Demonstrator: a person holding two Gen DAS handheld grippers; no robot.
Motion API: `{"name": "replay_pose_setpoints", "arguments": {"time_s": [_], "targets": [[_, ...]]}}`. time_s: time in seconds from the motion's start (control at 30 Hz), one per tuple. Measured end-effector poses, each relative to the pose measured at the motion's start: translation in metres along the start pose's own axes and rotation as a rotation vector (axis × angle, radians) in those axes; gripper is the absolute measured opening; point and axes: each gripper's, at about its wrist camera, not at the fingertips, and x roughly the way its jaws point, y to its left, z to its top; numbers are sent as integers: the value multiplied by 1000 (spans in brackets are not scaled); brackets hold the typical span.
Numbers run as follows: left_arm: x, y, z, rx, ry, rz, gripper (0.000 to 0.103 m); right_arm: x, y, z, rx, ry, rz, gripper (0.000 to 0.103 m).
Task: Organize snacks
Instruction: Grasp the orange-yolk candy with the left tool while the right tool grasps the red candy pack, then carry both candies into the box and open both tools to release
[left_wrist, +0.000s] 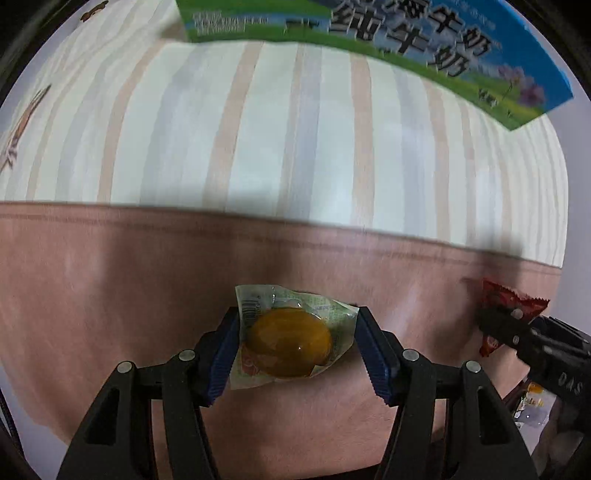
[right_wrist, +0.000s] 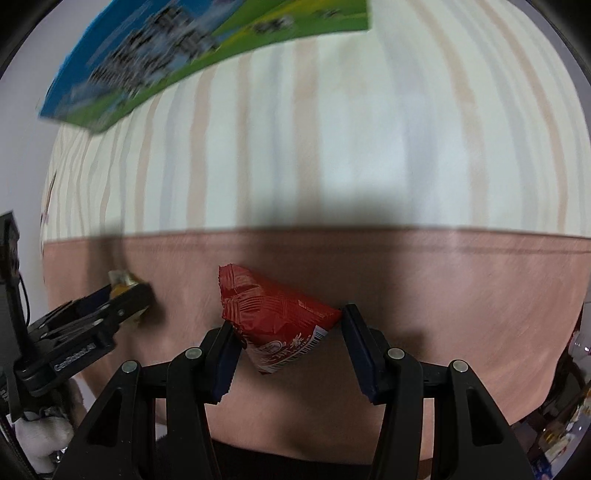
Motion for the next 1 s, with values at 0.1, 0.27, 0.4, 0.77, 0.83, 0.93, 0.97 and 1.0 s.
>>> {"name": "replay_pose_setpoints", "arguments": {"time_s": [0.1,0.27,0.4,0.77,0.83,0.93,0.97,1.0], "targets": [[5,-2,1,8,-3,7,61,7,9,-1,-11,3,-8,56],[14,-3,7,9,0,7,61,20,17,-11,2,6,-16,57],[21,-12,17,17,8,6,68,26,19,-7,5,5,-28,60],[35,-25,2,26,-1,39,61,55,34,-9,-45,-2,-110,62],[32,-26,0,25,-6,45,60,55,31,-13,-55,-15,-131,55],[31,-30,-6,29,-14,55,60,50,26,-19,-51,-39,-111,53],[29,-31,-7,30,-15,55,59,49,24,-21,-51,-45,-106,52],[29,-31,-8,27,-16,53,59,48,20,-24,-50,-52,-100,52]]}}
